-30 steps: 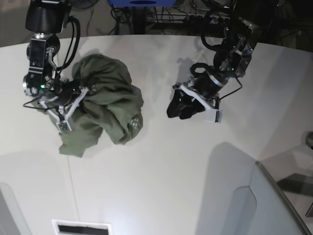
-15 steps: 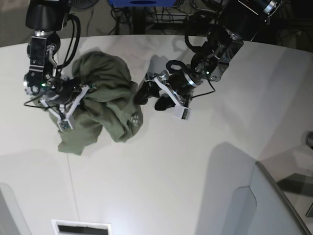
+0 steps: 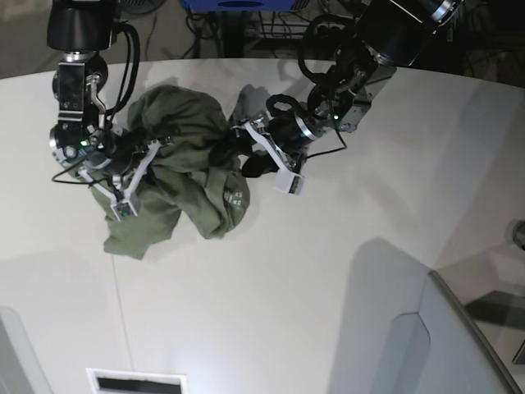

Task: Layout the t-shirt on the table in an organized manner, then fold the t-shirt properly
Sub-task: 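Lift the shirt with the left gripper and shake it out across the table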

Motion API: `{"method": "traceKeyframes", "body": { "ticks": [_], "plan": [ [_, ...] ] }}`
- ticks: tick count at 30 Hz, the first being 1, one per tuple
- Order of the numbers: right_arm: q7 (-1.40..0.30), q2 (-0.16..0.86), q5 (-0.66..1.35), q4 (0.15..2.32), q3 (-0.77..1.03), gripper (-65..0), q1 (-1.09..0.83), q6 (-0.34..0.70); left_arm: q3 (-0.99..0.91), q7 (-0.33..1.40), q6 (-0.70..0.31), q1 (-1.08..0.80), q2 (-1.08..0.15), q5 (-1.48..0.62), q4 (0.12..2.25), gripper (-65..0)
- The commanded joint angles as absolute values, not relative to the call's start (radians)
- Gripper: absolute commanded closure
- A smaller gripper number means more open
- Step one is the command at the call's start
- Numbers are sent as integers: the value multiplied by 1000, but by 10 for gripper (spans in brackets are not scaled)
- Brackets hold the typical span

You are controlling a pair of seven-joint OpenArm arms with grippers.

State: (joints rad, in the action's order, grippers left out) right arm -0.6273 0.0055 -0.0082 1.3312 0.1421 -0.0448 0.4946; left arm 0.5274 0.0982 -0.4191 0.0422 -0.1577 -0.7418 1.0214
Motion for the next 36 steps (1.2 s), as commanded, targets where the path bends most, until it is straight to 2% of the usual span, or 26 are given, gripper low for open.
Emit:
{"method": "traceKeyframes", "body": {
  "ticks": [1,3,6,7,12,17,22,25,28,32,34,36],
  "plan": [
    [-621,8,-2,1342,143,-21,-33,501,527,79,-437,54,-147,-751,1036,-403],
    [-621,8,-2,1342,143,-21,-33,501,524,79,-452,54,-145,-753,1036,-293],
    [-621,8,-2,1342,143,-21,-33,501,516,79,-472,54,-145,-753,1036,-46],
    [-621,8,-2,1342,143,-21,-33,501,516,79,-472,56,-145,-753,1036,0],
    [-621,8,-1,1383,142,-21,-39,501,509,79,-470,68,-157,-753,1096,0],
    [-621,8,1,1600,142,-29,-101,501,397,90,-438,64,-199,-753,1234,0],
    [-622,8,1,1770,151,-30,-151,501,232,222,-394,77,-240,-745,1392,0],
    [-676,8,1,1787,205,-30,-157,501,82,297,-377,101,-246,-745,1491,0],
    [-704,8,1,1781,259,-29,-156,501,12,407,-371,147,-257,-745,1578,0],
    [-707,8,1,1781,335,-27,-160,501,108,513,-369,257,-183,-745,1676,0],
    [-707,7,1,1779,380,-27,-162,501,232,532,-335,331,-111,-745,1667,0],
    [-708,5,1,1779,432,-26,-162,501,438,530,-289,421,-19,-719,1600,0]
  ]
}}
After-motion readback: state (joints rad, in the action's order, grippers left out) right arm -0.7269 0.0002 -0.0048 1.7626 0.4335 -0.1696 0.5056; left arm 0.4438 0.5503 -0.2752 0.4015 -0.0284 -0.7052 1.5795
